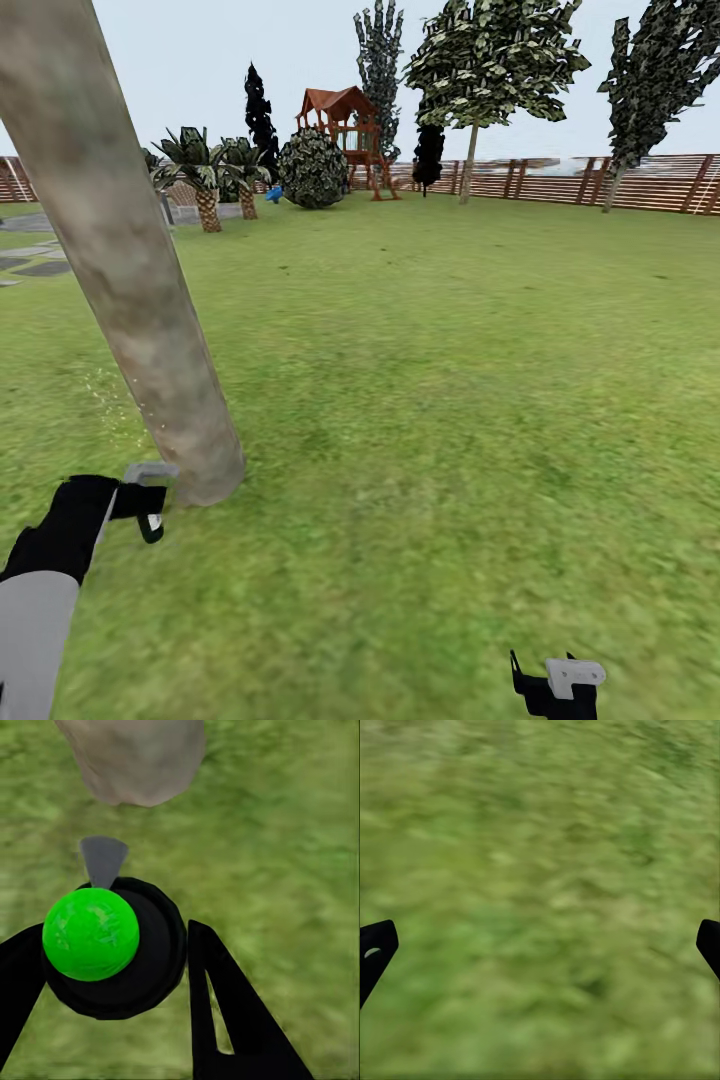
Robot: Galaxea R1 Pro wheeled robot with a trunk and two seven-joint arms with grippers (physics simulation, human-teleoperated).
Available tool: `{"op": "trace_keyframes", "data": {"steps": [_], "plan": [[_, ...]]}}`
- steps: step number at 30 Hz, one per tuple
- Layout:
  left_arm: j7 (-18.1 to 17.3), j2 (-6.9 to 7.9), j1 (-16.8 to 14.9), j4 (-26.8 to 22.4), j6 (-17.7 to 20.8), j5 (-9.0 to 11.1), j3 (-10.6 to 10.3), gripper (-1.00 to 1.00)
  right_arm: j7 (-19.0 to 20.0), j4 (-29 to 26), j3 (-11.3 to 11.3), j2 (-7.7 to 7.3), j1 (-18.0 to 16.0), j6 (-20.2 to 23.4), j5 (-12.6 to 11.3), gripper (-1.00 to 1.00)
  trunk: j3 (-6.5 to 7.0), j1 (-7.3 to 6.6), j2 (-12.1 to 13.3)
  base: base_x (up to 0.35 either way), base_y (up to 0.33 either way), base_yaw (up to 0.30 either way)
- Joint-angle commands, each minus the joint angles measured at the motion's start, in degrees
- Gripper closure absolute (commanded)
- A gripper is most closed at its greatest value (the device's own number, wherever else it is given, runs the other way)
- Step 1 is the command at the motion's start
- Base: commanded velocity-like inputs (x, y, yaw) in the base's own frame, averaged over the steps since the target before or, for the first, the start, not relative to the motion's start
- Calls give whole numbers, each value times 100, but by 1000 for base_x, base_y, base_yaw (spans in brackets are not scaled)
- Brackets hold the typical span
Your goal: In the garden, pick up the pesticide atomizer on the floor and spray pesticide onto both trees until each tree trunk is fully covered.
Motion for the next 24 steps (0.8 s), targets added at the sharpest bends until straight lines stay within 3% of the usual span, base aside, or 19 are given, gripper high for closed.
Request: {"op": "trace_keyframes", "data": {"steps": [1, 5, 6, 8, 10, 13, 20, 24], "plan": [[-70, 114, -131, 256, 14, -10, -5, 100, -31, 6, -30, 0, -4, -14, 62, -100, -5, -1, -2, 0, 0, 0], [-97, 174, -329, 569, 18, -16, -193, 100, -31, 7, -27, 0, -4, -14, 65, -100, -5, -1, -2, 0, 0, 0], [-79, 147, -393, 636, 17, -16, -240, 100, -31, 6, -26, 0, -4, -14, 68, -100, -5, -1, -2, 0, 0, 0], [-55, -46, -449, 706, 1, -27, -289, 100, -31, 11, -27, 0, -4, -14, 69, -100, -5, -1, -2, 0, 0, 0], [-43, -144, -435, 666, -114, -28, -280, 100, -31, 8, -27, 0, -4, -14, 66, -100, -5, -1, -2, 0, 0, 0], [-23, -142, -400, 599, -543, -15, -257, 100, -31, 7, -27, 0, -4, -14, 62, -100, -5, -1, -2, 132, 0, 0], [60, -135, -366, 650, -691, -16, -210, 100, -31, 6, -27, 9, -4, -14, 62, -100, -5, -1, -2, 239, 0, 165], [78, -92, 129, 603, -1124, -29, 229, 100, -31, 6, -29, 9, -4, -14, 62, -100, -5, -1, -2, 16, 0, 32]]}}
